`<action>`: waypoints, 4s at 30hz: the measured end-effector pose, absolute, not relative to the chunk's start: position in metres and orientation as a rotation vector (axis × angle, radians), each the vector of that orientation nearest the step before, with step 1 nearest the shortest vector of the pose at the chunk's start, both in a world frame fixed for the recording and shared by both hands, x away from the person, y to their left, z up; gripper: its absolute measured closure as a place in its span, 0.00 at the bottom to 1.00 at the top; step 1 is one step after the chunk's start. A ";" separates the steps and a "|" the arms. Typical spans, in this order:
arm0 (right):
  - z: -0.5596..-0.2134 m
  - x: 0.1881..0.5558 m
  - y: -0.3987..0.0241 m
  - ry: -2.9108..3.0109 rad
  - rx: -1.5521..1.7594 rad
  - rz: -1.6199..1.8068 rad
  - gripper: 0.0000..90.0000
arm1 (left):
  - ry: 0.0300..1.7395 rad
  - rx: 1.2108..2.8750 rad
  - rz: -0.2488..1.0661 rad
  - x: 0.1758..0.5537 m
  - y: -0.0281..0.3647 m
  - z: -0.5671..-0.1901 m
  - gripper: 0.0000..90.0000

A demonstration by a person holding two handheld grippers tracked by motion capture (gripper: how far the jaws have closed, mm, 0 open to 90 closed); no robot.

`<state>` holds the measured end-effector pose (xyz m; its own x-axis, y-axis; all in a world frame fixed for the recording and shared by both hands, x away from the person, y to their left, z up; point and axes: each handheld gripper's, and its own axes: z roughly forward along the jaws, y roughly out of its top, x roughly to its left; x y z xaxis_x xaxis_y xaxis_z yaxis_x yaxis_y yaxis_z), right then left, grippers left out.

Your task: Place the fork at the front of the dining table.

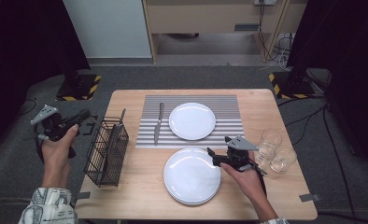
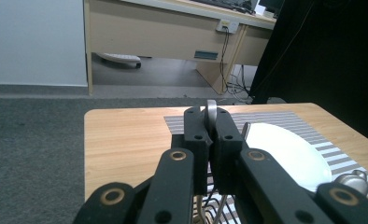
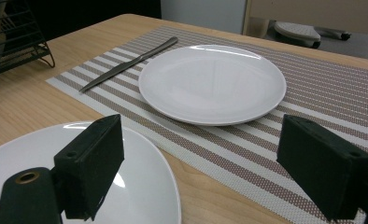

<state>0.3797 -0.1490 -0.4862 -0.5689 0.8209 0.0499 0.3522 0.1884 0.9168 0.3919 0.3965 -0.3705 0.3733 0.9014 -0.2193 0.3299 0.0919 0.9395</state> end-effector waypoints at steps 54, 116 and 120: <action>-0.481 0.377 -0.146 2.000 1.085 1.378 0.16 | 1.055 1.473 0.666 0.371 0.380 -0.312 0.96; -0.474 0.375 -0.143 2.001 1.036 1.397 0.27 | 0.899 1.516 0.576 0.380 0.292 -0.318 0.96; -0.471 0.373 -0.140 2.007 1.018 1.406 0.32 | 0.894 1.528 0.568 0.380 0.284 -0.324 0.96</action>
<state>0.3730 -0.1399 -0.4710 -0.6060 0.7950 0.0276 0.2977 0.1945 0.9346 0.3798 0.2840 -0.3243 0.5832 0.8004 -0.1387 0.2147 0.0127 0.9766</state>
